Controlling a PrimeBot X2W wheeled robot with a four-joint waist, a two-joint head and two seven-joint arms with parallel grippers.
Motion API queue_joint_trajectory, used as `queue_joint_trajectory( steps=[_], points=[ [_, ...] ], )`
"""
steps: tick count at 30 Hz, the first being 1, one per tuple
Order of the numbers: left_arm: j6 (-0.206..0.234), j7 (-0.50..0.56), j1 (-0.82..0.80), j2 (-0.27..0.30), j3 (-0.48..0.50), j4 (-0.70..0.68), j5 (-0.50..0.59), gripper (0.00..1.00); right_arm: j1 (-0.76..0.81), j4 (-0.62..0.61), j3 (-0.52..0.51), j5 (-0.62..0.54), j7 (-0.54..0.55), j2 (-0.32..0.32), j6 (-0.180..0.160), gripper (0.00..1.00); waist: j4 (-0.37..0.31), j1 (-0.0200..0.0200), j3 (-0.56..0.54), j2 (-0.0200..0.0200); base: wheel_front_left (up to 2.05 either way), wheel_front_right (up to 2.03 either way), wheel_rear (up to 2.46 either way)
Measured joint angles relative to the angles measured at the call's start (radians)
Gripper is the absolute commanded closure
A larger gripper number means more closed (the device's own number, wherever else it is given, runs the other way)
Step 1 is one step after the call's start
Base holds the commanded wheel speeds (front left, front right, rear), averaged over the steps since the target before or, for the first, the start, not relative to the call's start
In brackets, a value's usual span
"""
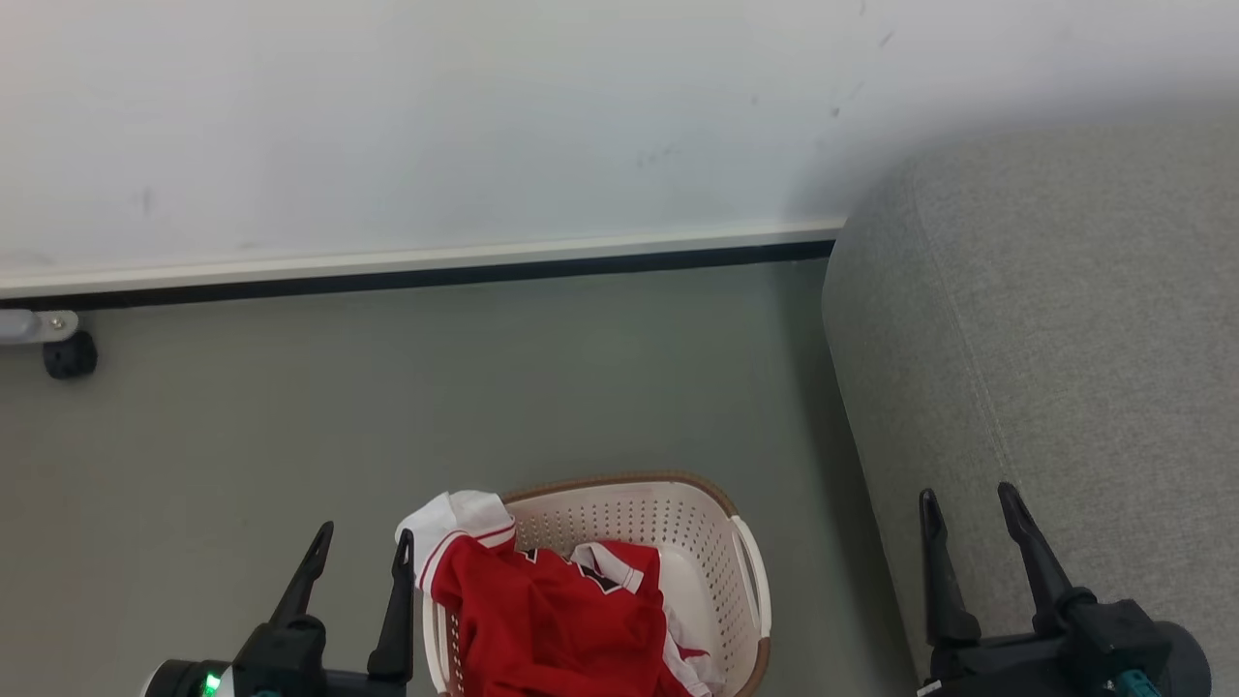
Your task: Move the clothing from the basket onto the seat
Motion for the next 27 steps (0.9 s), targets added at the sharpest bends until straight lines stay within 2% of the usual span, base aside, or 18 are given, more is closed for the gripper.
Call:
queue_joint_trajectory(
  steps=[22, 27],
  points=[
    [-0.063, 0.020, -0.222, 0.018, -0.100, 0.245, 0.088, 0.00, -0.185, -0.059, 0.025, -0.039, -0.002, 0.032, 0.000, 0.00, -0.075, 0.0002, 0.327, 0.0001, 0.00, 0.00, 0.00],
    [-0.063, 0.031, -0.283, 0.026, -0.106, 0.286, 0.115, 0.00, -0.218, -0.065, 0.040, -0.040, -0.002, 0.043, 0.000, 0.00, -0.100, 0.0001, 0.401, 0.0001, 0.00, 0.00, 0.00]
  ],
)
